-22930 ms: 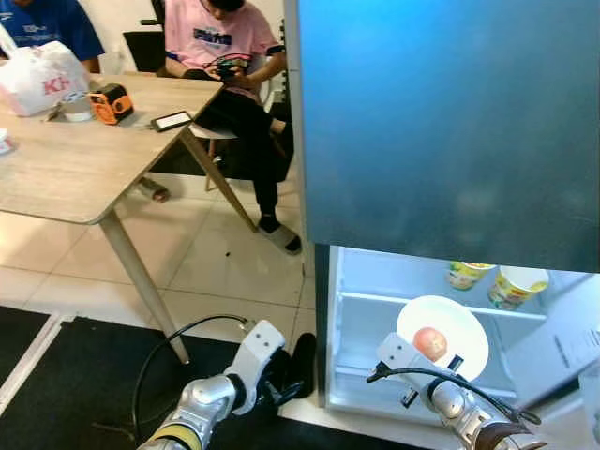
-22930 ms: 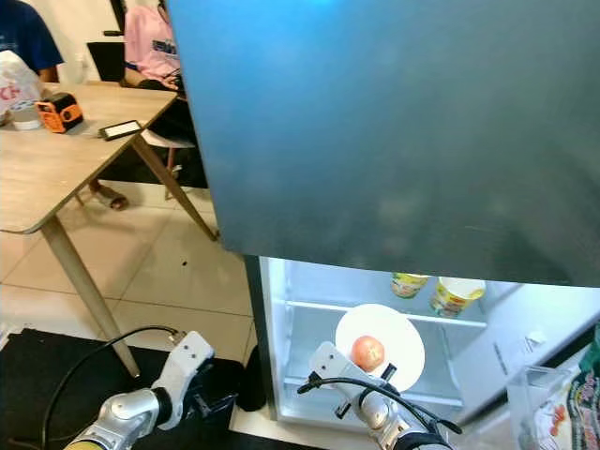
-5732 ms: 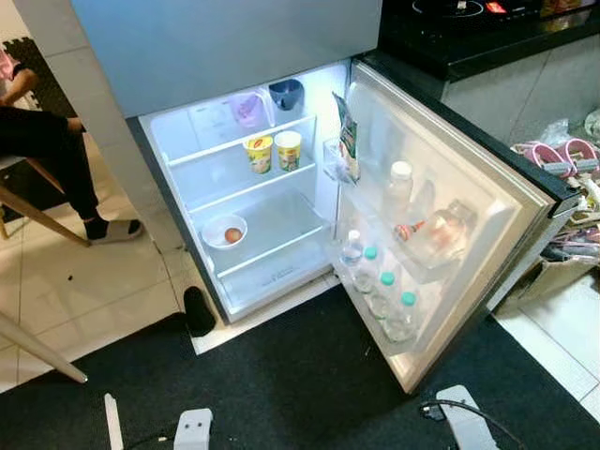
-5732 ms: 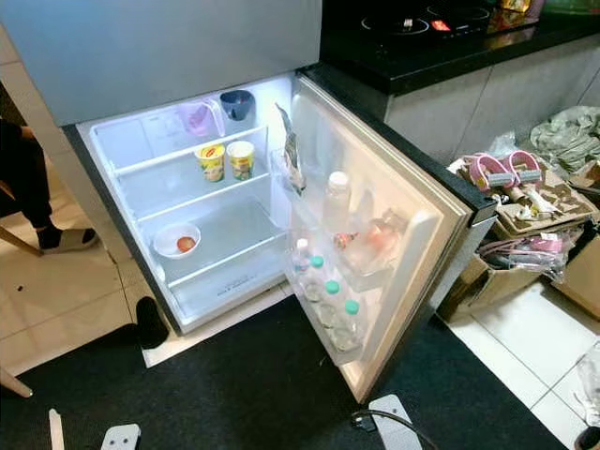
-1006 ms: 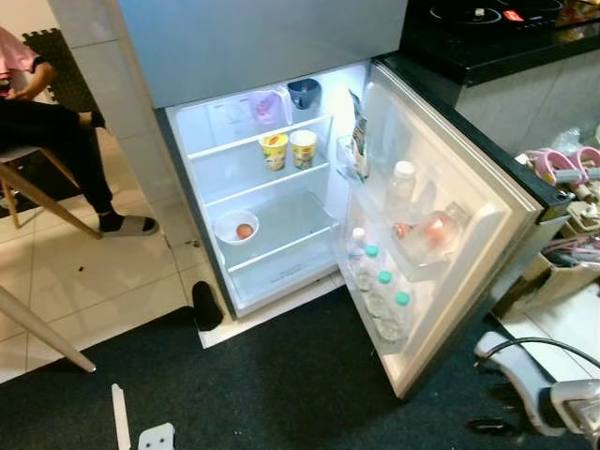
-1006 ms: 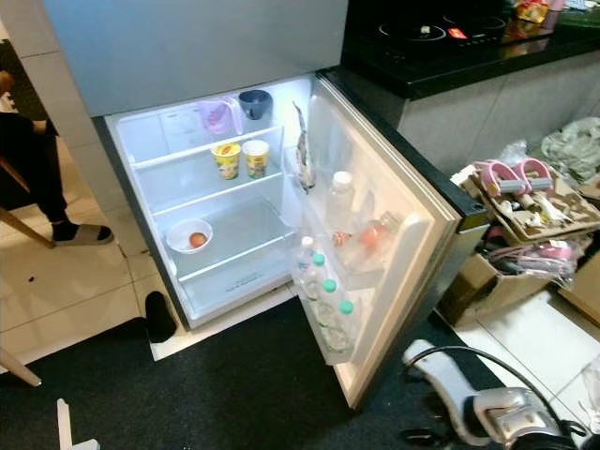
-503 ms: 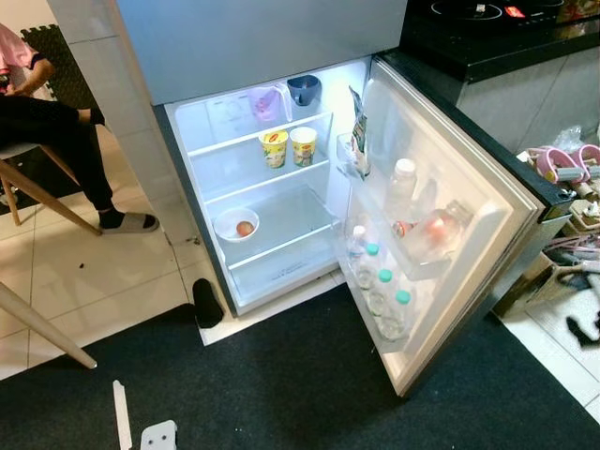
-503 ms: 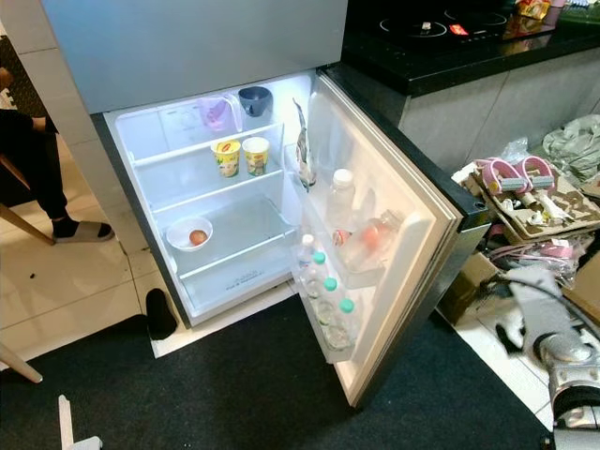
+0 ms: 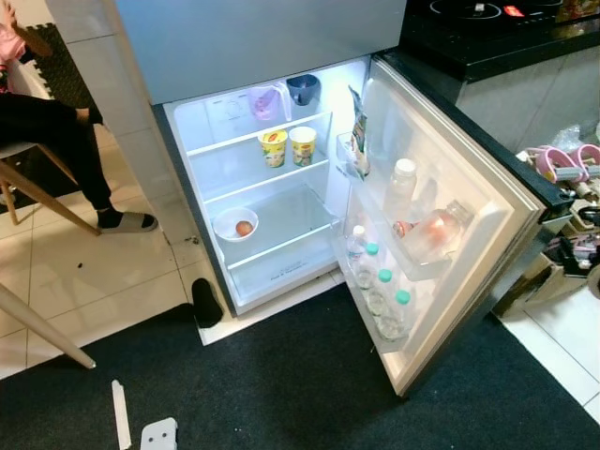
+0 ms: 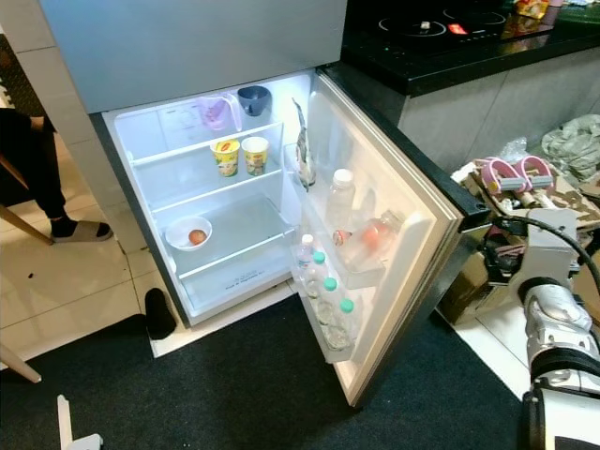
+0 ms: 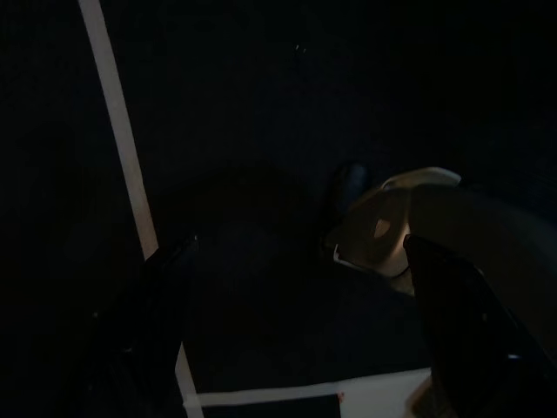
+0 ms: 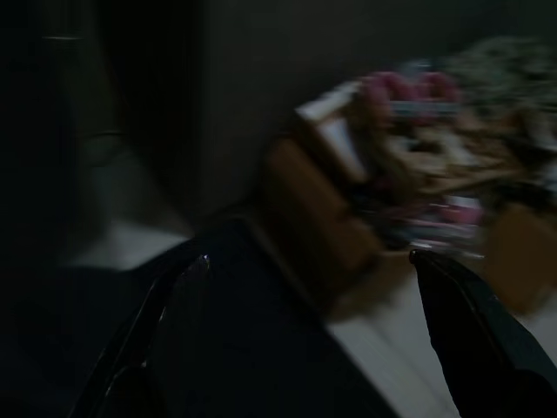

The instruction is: Restocking fridge

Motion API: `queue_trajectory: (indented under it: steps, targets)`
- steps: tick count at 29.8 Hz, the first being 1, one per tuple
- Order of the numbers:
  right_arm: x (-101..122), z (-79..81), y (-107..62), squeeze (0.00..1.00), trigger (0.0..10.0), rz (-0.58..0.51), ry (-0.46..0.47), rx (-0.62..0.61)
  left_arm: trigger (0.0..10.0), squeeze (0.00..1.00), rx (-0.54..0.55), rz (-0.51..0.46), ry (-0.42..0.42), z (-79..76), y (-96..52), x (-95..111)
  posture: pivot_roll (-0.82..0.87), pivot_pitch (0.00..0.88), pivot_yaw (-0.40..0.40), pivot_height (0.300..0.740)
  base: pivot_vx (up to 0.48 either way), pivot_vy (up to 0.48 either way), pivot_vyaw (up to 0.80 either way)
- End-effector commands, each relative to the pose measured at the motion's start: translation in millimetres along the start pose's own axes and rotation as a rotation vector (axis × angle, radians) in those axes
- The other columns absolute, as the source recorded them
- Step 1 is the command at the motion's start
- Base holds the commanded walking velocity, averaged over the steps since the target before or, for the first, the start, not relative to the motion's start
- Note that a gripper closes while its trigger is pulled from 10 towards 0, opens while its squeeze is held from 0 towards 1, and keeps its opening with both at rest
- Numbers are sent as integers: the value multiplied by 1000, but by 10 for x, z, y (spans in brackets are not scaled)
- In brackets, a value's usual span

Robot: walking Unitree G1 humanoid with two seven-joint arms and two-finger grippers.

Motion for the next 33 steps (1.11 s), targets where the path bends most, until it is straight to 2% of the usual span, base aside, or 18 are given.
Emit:
queue_trajectory:
  steps: [1, 3, 4, 7, 9, 11, 12, 13, 14, 17, 19, 20, 21, 24, 27, 30, 31, 33]
  targets:
    - [22, 156, 32, 0, 10000, -13, 9, 104, 10000, 0, 7, 9, 3, 32, -8, -18, -38, 44, -2, 740, 0, 0, 0]
    - [41, 363, 60, 0, 10000, -17, 25, 243, 10000, 0, 7, 6, 3, 37, -5, -2, -39, 43, 1, 740, 0, 0, 0]
    - [41, 363, 60, 0, 10000, -17, 25, 243, 10000, 0, 7, 6, 3, 37, -5, -2, -39, 43, 1, 740, 0, 0, 0]
    - [52, 616, 79, 0, 10000, -17, 27, 397, 10000, 0, 8, 6, 4, 39, -5, 0, -39, 43, 1, 740, 0, 0, 0]
    - [51, 677, 81, 0, 10000, -17, 22, 432, 10000, 0, 7, 6, 4, 39, -5, 0, -39, 43, 1, 740, 0, 0, 0]
    - [68, 1037, 82, 0, 10000, -26, 49, 606, 10000, 0, 6, 6, 4, 38, -4, 1, -42, 42, 1, 740, 0, 0, 0]
    - [68, 1037, 82, 0, 10000, -26, 49, 606, 10000, 0, 6, 6, 4, 38, -4, 1, -42, 42, 1, 740, 0, 0, 0]
    - [77, 1181, 71, 0, 10000, -30, 60, 679, 10000, 0, 6, 6, 4, 36, -4, 2, -42, 42, 1, 740, 0, 0, 0]
    - [77, 1181, 71, 0, 10000, -30, 60, 679, 10000, 0, 6, 6, 4, 36, -4, 2, -42, 42, 1, 740, 0, 0, 0]
    - [189, 1932, -130, 0, 10000, -77, 138, 1069, 10000, 0, 5, 4, 3, 38, -4, 4, -36, 43, 6, 740, 0, 0, 0]
    - [349, 2342, -371, 0, 10000, -132, 218, 1285, 10000, 0, 6, 4, 2, 44, -5, 5, -36, 43, 6, 740, 0, 0, 0]
    - [413, 2453, -465, 0, 10000, -154, 246, 1350, 10000, 0, 7, 4, 2, 46, -5, 5, -36, 43, 6, 740, 0, 0, 0]
    - [413, 2453, -465, 0, 10000, -154, 246, 1350, 10000, 0, 7, 4, 2, 46, -5, 5, -36, 43, 6, 740, 0, 0, 0]
    - [544, 2582, -605, 0, 10000, -176, 334, 1454, 10000, 0, 9, 2, 0, 58, -7, 8, -29, 42, 7, 740, 0, 0, 0]
    - [505, 2569, -553, 0, 10000, -160, 316, 1441, 10000, 0, 12, 1, -3, 67, -8, 9, -23, 42, 4, 740, 0, 0, 0]
    - [139, 2340, -230, 0, 10000, -86, 130, 1159, 10000, 0, 13, 3, -4, 68, -10, 1, -24, 39, 1, 740, 0, 0, 0]
    - [139, 2340, -230, 0, 10000, -86, 130, 1159, 10000, 0, 13, 3, -4, 68, -10, 1, -24, 39, 1, 740, 0, 0, 0]
    - [-36, 2176, -142, 0, 10000, -40, 101, 1021, 10000, 0, 13, 6, -3, 64, -11, -9, -28, 38, 3, 740, 0, 0, 0]
Point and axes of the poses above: a point about 5 cm out from each wrist's last joint towards the gripper, its own y axis pointing out of the wrist towards the gripper, its own x axis along the axis of the wrist's last joint, z = x × y, the point moved 1 cm from there along y, pointing out of the wrist towards the gripper, and after that the axes turned 12 degrees about y, right-handed, at the moved point
